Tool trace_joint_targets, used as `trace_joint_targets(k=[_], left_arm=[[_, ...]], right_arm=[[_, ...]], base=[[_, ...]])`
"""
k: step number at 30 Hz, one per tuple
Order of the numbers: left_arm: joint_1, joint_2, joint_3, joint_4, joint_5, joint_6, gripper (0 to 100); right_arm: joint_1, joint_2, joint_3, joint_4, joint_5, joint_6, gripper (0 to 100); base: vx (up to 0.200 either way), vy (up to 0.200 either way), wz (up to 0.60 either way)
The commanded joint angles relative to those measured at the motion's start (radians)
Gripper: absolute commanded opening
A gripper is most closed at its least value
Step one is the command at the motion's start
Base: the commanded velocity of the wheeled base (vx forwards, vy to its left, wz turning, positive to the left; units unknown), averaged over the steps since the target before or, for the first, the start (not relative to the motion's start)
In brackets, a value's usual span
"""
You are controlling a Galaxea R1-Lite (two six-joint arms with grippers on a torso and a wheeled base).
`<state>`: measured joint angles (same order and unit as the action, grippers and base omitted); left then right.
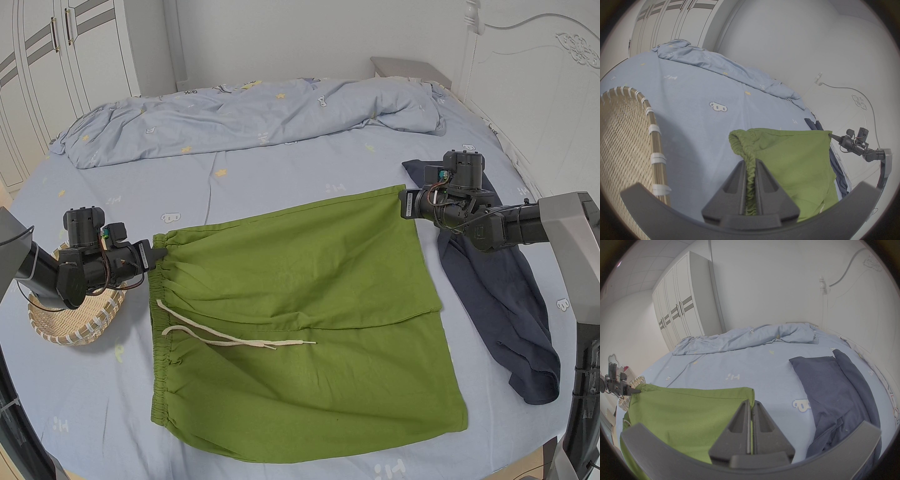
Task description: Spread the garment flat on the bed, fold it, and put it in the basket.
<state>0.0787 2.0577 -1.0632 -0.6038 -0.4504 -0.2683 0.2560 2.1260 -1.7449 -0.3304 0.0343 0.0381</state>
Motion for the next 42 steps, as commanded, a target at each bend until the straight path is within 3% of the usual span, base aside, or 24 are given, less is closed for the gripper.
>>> trace_joint_targets(k=[1, 11, 12, 27, 32, 37, 39, 40, 42], left_arm=[[0.007, 0.009, -0.014, -0.001, -0.001, -0.003, 0], [0.006, 0.021, -0.023, -0.001, -0.001, -0.002, 0], [0.004, 0.025, -0.024, -0.001, -0.001, 0.0, 100], [-0.033, -0.076, 0.015, -0.001, 0.01, 0.0, 100], [-0.037, -0.203, 0.15, -0.001, 0.01, -0.026, 100], [-0.028, -0.341, 0.468, -0.001, -0.005, -0.077, 100], [-0.028, -0.341, 0.468, -0.001, -0.005, -0.077, 100], [-0.01, -0.379, 0.594, -0.002, -0.05, -0.094, 100], [0.013, -0.407, 0.655, -0.001, -0.091, -0.097, 100]], right_arm=[[-0.001, 0.009, -0.007, -0.006, 0.001, 0.0, 0], [0.0, 0.025, -0.019, -0.007, -0.001, 0.0, 0], [0.0, 0.026, -0.019, -0.007, 0.001, 0.0, 100], [-0.014, -0.035, 0.031, -0.009, -0.004, 0.019, 100], [-0.03, -0.169, 0.202, -0.007, -0.004, 0.068, 100], [-0.06, -0.416, 0.576, -0.007, 0.003, 0.14, 100], [-0.06, -0.416, 0.576, -0.007, 0.003, 0.14, 100], [-0.061, -0.495, 0.706, -0.01, 0.003, 0.163, 100], [-0.061, -0.54, 0.775, -0.01, 0.006, 0.175, 100]], base=[[0.0, 0.0, 0.0], [0.0, 0.0, 0.0], [0.0, 0.0, 0.0], [0.0, 0.0, 0.0], [0.0, 0.0, 0.0], [0.0, 0.0, 0.0], [0.0, 0.0, 0.0], [0.0, 0.0, 0.0], [0.0, 0.0, 0.0]])
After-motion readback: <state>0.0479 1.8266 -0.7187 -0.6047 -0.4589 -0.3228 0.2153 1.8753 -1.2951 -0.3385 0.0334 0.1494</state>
